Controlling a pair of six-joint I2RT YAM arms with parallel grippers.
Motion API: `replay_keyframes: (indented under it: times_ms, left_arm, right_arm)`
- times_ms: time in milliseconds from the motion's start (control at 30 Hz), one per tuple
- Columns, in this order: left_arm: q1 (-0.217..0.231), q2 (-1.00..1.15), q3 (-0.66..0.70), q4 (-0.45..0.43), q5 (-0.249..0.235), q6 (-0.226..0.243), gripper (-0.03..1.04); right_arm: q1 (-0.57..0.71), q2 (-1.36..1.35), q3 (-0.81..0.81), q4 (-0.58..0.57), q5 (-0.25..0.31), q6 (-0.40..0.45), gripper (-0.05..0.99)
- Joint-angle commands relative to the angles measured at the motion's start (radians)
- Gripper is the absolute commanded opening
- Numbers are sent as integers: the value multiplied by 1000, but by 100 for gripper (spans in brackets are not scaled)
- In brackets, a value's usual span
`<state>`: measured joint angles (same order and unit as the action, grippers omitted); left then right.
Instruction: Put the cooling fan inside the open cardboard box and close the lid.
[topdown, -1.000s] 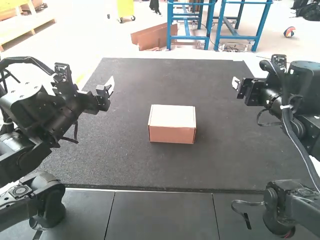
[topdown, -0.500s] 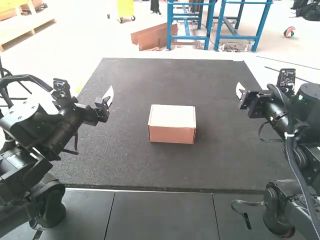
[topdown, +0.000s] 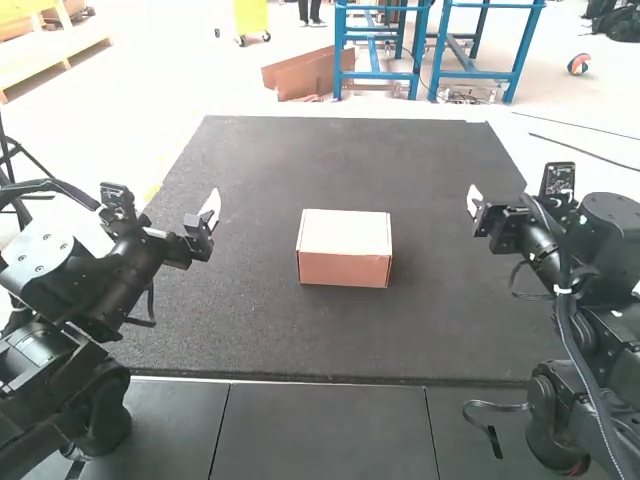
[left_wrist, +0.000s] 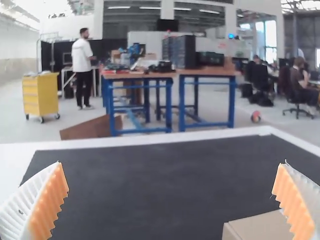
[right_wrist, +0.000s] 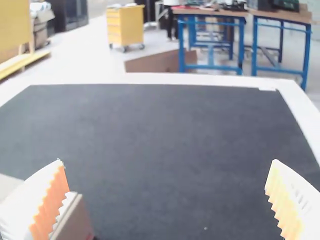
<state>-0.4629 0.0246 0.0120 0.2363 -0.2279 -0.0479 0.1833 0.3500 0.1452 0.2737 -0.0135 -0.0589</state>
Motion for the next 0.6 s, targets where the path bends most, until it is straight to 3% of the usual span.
replay_keyframes:
  times_ms: [0, 300, 467, 567]
  left_arm:
    - [53, -15, -12, 5, 9, 10, 97]
    - [244, -17, -14, -61, 16, 5, 97]
    - [267, -25, -14, -120, 18, -46, 97]
    - [267, -25, -14, -130, 18, -43, 97]
  right_arm:
    - [4, -19, -13, 27, 23, -21, 91]
    - [-4, -94, -81, 64, 72, -30, 91]
    - [-4, -178, -111, 28, 70, -38, 91]
    - [-4, -224, -127, 27, 69, -42, 91]
